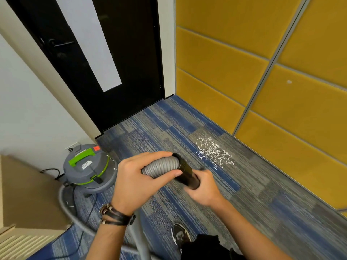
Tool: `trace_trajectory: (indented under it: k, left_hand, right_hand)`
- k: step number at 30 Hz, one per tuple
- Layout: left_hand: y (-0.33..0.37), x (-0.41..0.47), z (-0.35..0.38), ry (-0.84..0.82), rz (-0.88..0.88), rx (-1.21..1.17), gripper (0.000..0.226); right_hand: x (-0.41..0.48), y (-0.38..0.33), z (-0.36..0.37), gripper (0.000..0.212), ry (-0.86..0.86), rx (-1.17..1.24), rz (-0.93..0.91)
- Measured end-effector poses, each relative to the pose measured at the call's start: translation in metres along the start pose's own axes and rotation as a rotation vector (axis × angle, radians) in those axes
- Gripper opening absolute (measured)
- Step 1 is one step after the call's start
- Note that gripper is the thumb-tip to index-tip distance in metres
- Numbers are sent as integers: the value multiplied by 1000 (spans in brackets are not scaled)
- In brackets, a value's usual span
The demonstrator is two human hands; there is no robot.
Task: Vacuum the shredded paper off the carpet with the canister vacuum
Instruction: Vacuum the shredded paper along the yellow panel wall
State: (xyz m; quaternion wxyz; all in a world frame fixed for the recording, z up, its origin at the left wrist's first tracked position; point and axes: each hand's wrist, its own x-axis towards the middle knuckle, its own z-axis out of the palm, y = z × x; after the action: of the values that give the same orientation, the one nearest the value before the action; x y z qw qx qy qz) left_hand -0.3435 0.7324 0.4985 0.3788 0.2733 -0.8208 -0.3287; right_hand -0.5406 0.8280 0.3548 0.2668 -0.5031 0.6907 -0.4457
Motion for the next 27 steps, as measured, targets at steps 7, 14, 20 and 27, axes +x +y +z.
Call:
trace_trajectory:
  k: [7,14,20,27]
  left_hand:
    - [-27,-2,20,-75,-89,58,41]
    - [-33,-6,28,-132,-87,-23,41]
    - [-31,-2,30,-44,-86,59,39]
    - [-38,11,23,-44,-173,45,39]
  right_hand:
    - [29,24,8,21,-100,-55,83]
    - [3,33,5,19,-66,-42,92]
    - [21,29,3,27,-16,-85,90]
    - [38,9,2,39,-75,-85,65]
